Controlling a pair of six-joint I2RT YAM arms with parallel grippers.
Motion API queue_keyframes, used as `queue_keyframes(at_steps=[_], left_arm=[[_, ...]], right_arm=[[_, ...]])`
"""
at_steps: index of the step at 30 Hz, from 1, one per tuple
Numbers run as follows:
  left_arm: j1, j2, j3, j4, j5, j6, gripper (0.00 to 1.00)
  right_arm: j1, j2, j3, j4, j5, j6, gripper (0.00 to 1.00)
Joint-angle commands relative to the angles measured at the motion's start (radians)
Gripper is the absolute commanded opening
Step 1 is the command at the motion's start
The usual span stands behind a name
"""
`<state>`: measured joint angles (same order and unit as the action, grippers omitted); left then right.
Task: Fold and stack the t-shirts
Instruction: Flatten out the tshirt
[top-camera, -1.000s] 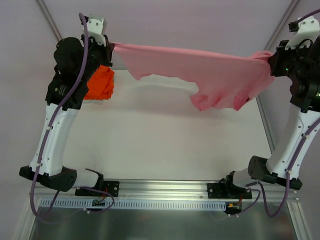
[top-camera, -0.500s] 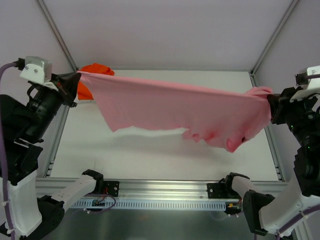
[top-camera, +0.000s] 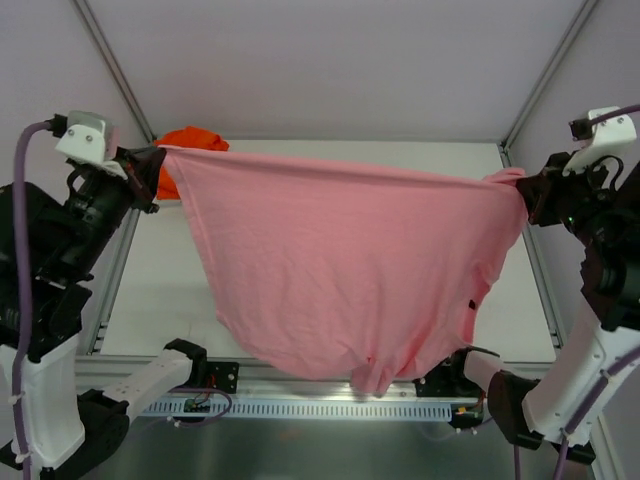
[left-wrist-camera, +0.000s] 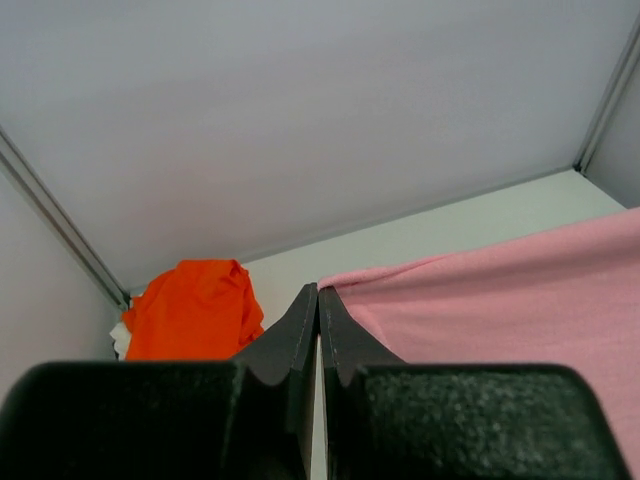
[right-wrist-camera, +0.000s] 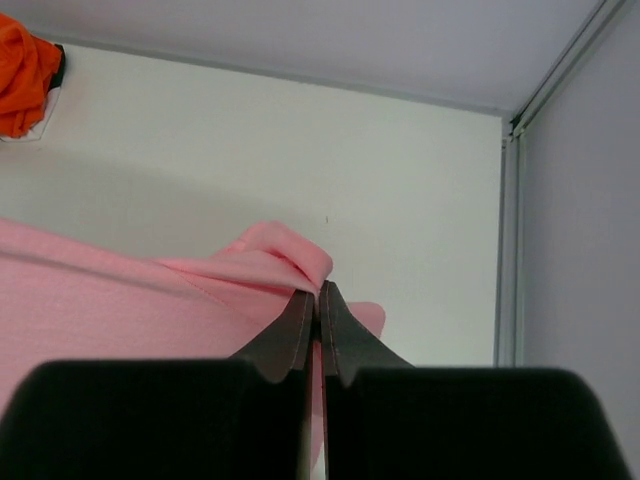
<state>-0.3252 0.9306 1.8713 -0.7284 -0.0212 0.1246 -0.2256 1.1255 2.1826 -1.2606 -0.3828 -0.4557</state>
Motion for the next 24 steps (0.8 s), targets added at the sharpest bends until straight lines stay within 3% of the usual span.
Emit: queue_keyframes(at_steps=[1,8,12,18,24], left_arm=[[0.021,0.063,-0.119,0.108,-0.085,0.032,0.00],[0.034,0.215,-0.356,0.279,-0.063,-0.042,0.00],[0.064,0.318,-0.437,0.365,-0.020,-0.114,0.00],[0.066,0.533,-0.452,0.503,0.012,-0.169,0.00],[0.066,0.802,-0.315,0.557,0.050,-0.201,0.00]], right_arm=[[-0.003,0.052,-0.165,0.154,-0.005,-0.007,0.00],[0.002,0.223,-0.403,0.324,0.005,-0.054,0.00],[0.020,0.392,-0.432,0.383,0.005,-0.064,0.00],[0.058,0.624,-0.335,0.428,0.012,-0.095,0.00],[0.081,0.890,-0.166,0.423,0.027,-0.130,0.00]])
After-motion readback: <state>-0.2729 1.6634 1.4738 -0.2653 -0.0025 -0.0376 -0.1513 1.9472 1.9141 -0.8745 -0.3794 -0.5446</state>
